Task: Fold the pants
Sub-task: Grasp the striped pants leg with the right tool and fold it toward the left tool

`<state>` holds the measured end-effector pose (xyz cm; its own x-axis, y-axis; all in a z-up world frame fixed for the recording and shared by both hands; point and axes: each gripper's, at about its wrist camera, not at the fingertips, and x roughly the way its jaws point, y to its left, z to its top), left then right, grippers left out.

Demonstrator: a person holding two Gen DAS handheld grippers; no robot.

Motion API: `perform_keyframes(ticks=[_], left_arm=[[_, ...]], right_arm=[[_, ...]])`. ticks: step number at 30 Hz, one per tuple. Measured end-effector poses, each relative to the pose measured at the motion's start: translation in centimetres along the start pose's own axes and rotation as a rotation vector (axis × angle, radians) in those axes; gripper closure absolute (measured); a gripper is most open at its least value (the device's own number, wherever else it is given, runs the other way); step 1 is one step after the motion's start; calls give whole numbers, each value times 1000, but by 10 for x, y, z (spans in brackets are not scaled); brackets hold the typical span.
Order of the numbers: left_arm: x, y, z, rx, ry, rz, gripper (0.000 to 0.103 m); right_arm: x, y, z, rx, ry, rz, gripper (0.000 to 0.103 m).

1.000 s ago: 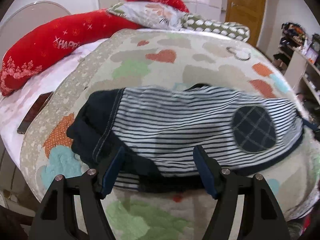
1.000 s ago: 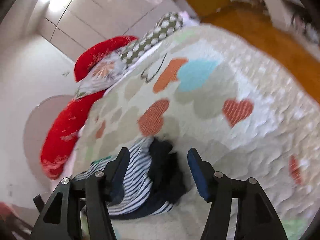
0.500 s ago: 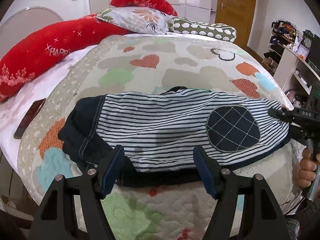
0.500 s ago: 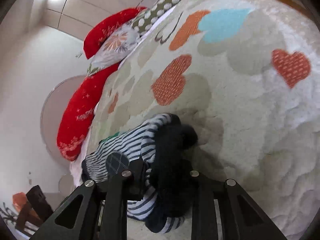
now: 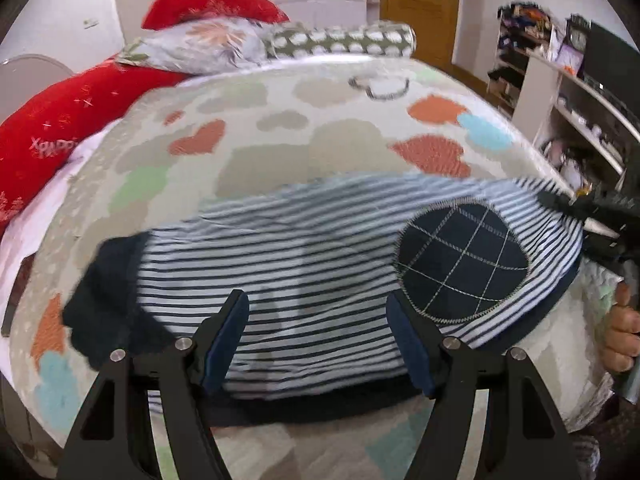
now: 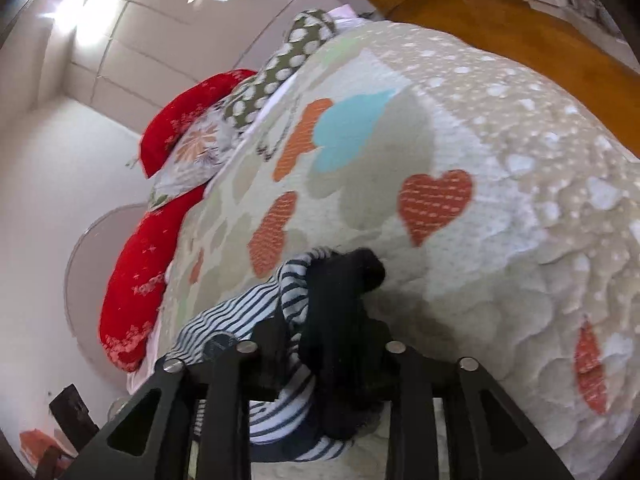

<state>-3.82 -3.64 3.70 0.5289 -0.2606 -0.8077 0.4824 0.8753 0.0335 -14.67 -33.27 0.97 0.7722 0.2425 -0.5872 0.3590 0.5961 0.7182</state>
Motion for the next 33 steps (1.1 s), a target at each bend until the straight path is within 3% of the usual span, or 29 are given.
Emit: perform_keyframes(ticks=[3, 6, 10, 13, 17, 22, 27, 33], left_arm=[[21, -7, -7, 9, 63, -7, 33], [11, -7, -1, 26, 74, -52, 33], [-21, -14, 27, 53, -5, -122, 33], [-24, -27, 55, 65, -6, -182, 30], [-1, -67, 102, 98, 52, -298, 29], [32, -126, 130, 209, 123, -361, 29], [70, -176, 136, 326, 248, -449, 29], [103, -203, 131, 398, 368, -463, 29]], right_arm=[[-7, 0, 2, -1, -11, -6, 63], [-23, 0, 4, -14, -41, -30, 57], [-48, 9, 1, -82, -80, -39, 56], [-62, 18, -8, -145, -97, -37, 48], [-62, 28, -22, -221, -75, -47, 44], [-60, 25, -33, -257, -77, -123, 38], [-55, 4, -39, -171, -20, -52, 38], [-43, 6, -44, -193, -15, -42, 38]])
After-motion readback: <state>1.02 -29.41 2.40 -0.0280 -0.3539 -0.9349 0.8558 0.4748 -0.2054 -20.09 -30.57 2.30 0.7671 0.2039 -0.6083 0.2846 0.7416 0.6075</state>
